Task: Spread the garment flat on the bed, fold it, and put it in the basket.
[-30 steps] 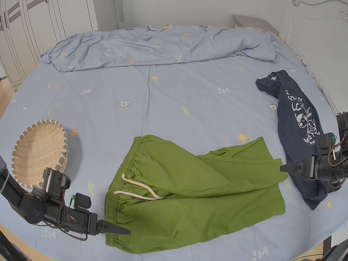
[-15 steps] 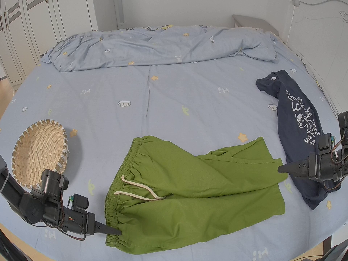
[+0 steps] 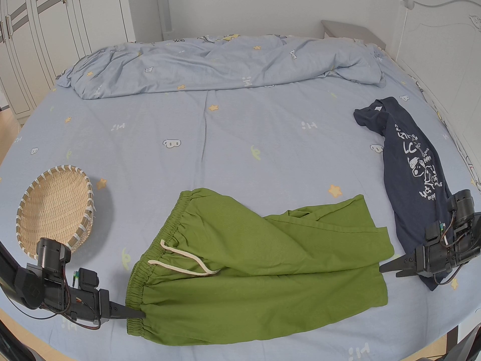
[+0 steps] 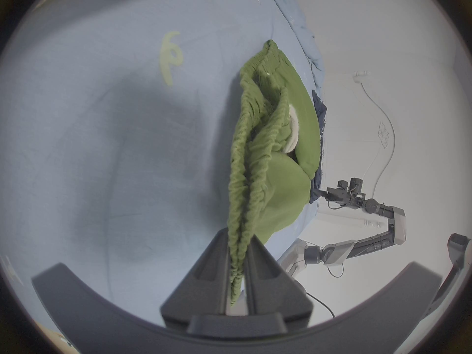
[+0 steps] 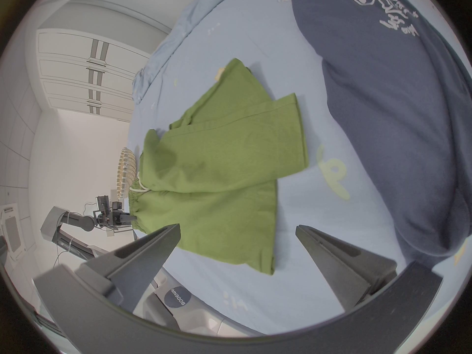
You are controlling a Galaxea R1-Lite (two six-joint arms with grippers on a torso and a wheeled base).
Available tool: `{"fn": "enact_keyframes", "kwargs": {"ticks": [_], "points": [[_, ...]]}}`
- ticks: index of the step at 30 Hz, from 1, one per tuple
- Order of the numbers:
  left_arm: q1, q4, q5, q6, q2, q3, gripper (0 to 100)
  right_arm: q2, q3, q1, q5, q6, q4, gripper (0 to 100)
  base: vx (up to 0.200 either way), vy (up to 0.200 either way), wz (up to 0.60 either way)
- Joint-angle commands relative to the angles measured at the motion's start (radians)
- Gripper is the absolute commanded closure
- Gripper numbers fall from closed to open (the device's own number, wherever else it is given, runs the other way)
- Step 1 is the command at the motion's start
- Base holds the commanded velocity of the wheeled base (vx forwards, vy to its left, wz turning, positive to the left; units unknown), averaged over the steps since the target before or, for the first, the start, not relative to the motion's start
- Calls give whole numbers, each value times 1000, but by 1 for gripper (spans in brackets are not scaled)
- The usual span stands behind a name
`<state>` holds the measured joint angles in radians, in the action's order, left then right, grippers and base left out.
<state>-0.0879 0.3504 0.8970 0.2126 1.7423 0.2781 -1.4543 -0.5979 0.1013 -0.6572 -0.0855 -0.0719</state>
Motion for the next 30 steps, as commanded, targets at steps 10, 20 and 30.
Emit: {"fn": "enact_keyframes", "kwargs": {"ticks": [10, 20, 30], "points": [[-21, 5, 0, -1, 25, 1, 100, -143, 87, -68, -18, 3, 96, 0, 0, 0, 0], [-16, 5, 2, -1, 37, 6, 100, -172, 101, -114, -24, 1, 119, 0, 0, 0, 0], [-16, 5, 2, -1, 43, 7, 100, -189, 115, -104, -64, 1, 158, 0, 0, 0, 0]]}}
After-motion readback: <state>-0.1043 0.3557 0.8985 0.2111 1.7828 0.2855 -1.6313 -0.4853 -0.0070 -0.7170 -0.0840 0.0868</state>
